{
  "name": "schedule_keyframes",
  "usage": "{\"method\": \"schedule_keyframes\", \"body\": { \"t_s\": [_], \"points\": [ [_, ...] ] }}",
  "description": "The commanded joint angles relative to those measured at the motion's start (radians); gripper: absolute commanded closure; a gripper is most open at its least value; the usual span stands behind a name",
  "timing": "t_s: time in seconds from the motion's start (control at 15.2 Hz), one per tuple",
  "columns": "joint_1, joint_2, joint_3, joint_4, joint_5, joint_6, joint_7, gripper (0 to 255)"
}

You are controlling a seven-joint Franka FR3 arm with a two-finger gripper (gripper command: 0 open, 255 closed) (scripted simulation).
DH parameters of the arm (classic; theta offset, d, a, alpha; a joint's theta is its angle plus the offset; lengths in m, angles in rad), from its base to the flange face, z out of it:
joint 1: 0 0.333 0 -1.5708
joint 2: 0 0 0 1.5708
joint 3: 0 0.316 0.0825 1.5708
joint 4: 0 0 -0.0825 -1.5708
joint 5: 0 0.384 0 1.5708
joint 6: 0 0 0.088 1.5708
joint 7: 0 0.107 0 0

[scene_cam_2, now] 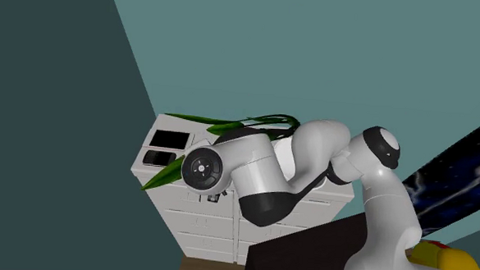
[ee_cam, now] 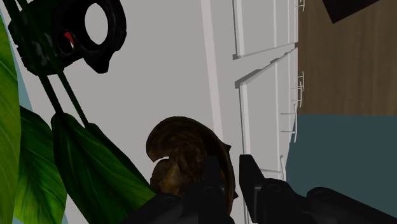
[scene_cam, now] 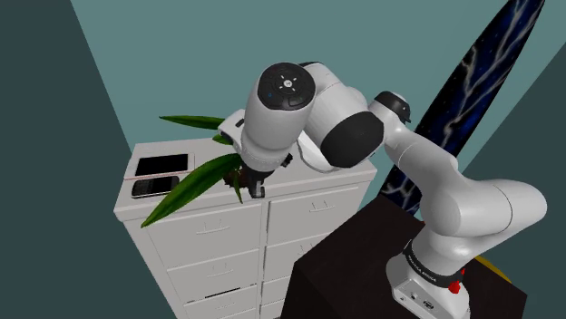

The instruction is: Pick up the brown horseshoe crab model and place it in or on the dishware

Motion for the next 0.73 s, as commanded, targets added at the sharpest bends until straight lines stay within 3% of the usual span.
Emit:
{"method": "schedule_keyframes", "body": {
  "t_s": [0.0, 0.66],
  "points": [
    [0.007, -0.003, 0.008, 0.008, 0.009, -0.004, -0.001, 255],
    [0.06, -0.069, 0.108, 0.094, 0.083, -0.056, -0.019, 255]
  ]
}}
